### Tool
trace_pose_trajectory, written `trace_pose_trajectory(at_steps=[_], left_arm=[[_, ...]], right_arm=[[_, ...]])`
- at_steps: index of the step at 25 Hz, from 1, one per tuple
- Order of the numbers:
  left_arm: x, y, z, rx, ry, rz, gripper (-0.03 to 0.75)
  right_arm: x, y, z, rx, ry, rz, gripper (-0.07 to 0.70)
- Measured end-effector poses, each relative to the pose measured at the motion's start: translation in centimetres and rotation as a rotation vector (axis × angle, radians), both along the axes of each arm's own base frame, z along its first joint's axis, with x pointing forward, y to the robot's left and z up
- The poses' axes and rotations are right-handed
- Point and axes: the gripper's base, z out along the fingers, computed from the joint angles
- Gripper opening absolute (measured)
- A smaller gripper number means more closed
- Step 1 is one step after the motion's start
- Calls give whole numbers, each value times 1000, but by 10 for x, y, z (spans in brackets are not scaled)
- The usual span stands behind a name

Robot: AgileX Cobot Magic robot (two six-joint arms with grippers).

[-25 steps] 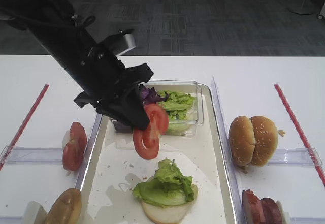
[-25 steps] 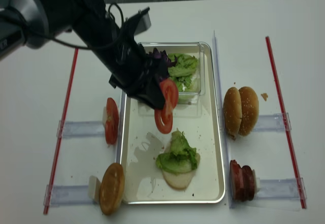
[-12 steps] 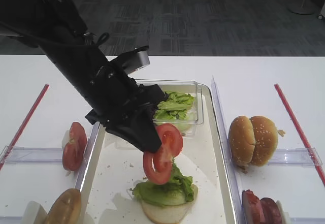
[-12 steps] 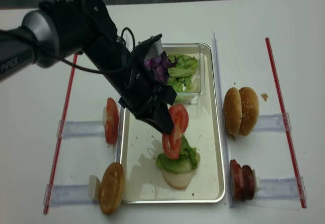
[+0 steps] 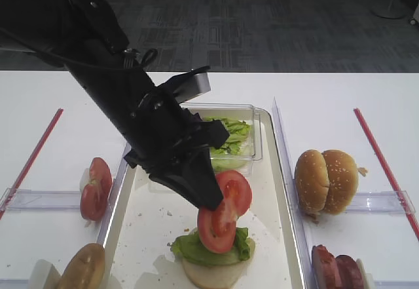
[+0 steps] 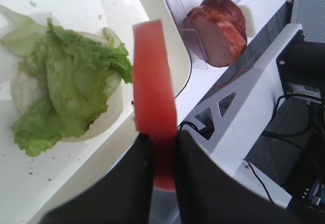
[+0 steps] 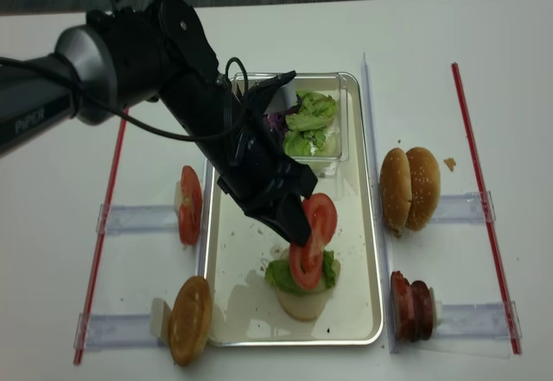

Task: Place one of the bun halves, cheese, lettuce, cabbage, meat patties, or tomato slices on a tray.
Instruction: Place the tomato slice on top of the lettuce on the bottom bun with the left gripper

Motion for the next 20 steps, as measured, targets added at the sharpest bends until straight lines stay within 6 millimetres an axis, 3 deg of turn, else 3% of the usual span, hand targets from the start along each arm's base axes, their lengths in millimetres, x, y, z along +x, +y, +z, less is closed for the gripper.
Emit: trace_pose_trajectory(at_steps=[10, 20], left_arm=[[-1, 0, 0, -2, 1, -2, 72], [-12, 6, -18, 4, 24, -54, 72]], right_arm=[[0, 0, 0, -2, 0, 1, 445], [0, 0, 0, -2, 0, 1, 445]])
